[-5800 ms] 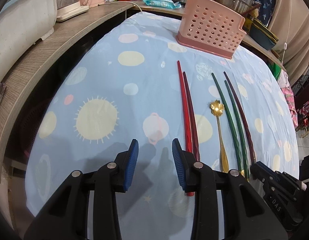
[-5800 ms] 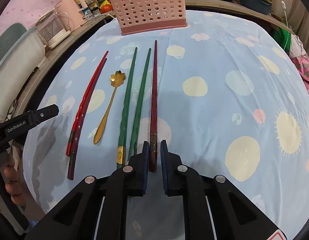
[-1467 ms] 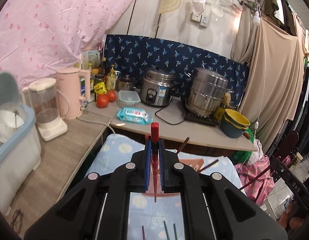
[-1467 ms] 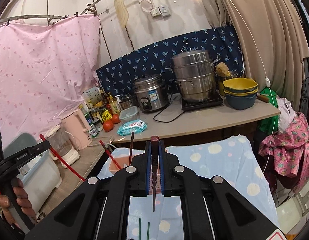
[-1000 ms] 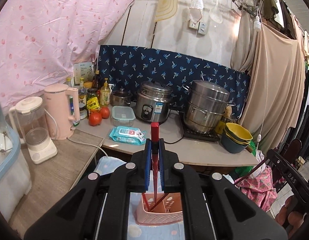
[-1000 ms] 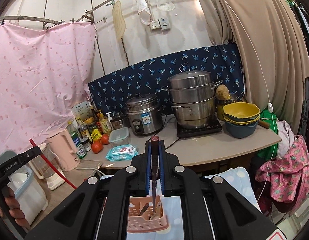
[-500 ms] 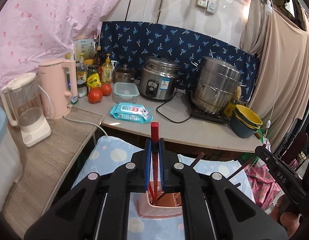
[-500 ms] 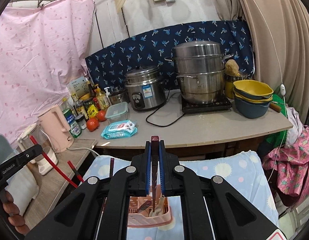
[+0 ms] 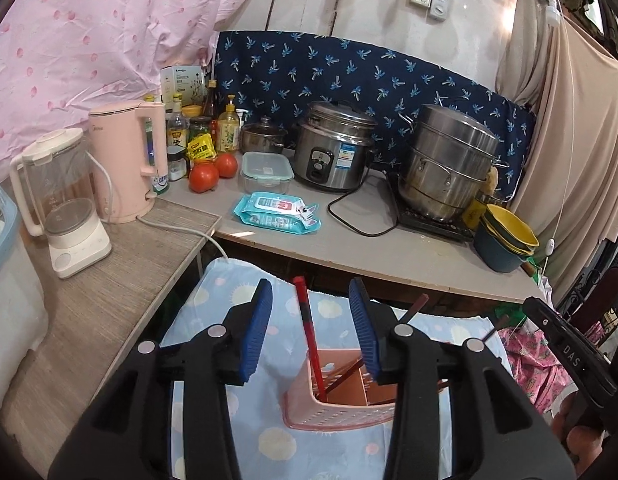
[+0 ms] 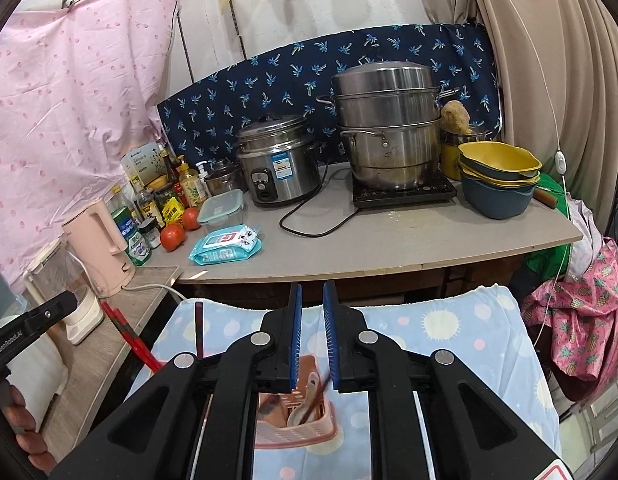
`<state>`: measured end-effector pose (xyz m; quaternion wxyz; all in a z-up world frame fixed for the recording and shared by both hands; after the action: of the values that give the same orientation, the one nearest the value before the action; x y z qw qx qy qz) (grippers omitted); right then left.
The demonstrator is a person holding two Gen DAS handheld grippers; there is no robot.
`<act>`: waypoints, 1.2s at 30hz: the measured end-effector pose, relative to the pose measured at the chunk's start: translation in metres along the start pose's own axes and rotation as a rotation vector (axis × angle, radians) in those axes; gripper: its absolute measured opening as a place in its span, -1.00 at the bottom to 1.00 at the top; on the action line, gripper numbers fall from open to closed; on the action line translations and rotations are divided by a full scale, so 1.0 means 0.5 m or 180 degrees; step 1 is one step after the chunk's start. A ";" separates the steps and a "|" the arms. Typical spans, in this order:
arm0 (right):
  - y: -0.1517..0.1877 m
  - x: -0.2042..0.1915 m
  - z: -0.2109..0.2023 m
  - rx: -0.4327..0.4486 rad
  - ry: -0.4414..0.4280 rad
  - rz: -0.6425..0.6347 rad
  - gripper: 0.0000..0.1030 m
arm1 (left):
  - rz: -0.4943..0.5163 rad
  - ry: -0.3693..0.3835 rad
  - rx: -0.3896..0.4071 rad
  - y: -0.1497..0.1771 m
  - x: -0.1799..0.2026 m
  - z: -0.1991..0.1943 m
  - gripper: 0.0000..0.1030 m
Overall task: Organize utensils
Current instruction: 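Lower both chopsticks into the pink holder and open both tools, then move both tools back to the remaining chopsticks and gold spoon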
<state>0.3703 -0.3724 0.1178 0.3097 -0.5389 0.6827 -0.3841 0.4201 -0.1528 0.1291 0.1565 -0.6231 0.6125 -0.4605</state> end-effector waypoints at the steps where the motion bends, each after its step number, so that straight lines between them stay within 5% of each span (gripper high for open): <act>1: 0.002 0.001 -0.004 0.0000 0.0008 -0.0008 -0.75 | 0.0003 0.0000 0.0003 0.001 0.000 -0.003 -0.26; 19: 0.116 -0.029 -0.098 -0.0179 -0.0075 -0.0088 -0.72 | -0.0013 -0.0119 -0.0142 0.105 -0.066 -0.076 -0.26; 36: 0.372 -0.116 -0.232 -0.0607 -0.0249 -0.0254 -0.72 | -0.0034 -0.0349 -0.0569 0.341 -0.205 -0.175 -0.27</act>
<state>0.1938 -0.2709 0.0180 0.2679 -0.6074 0.6815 -0.3081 0.2653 -0.0618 0.0067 0.1311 -0.6622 0.6383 -0.3700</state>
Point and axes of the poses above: each gripper's, at about its wrist camera, not at the fingertips, and z roughly the way its jaws point, x to its right, y to its underside, the point moved 8 cm from there along z, roughly the way its jaws point, and after that the axes turned 13 degrees about -z, right-handed, at the moved point
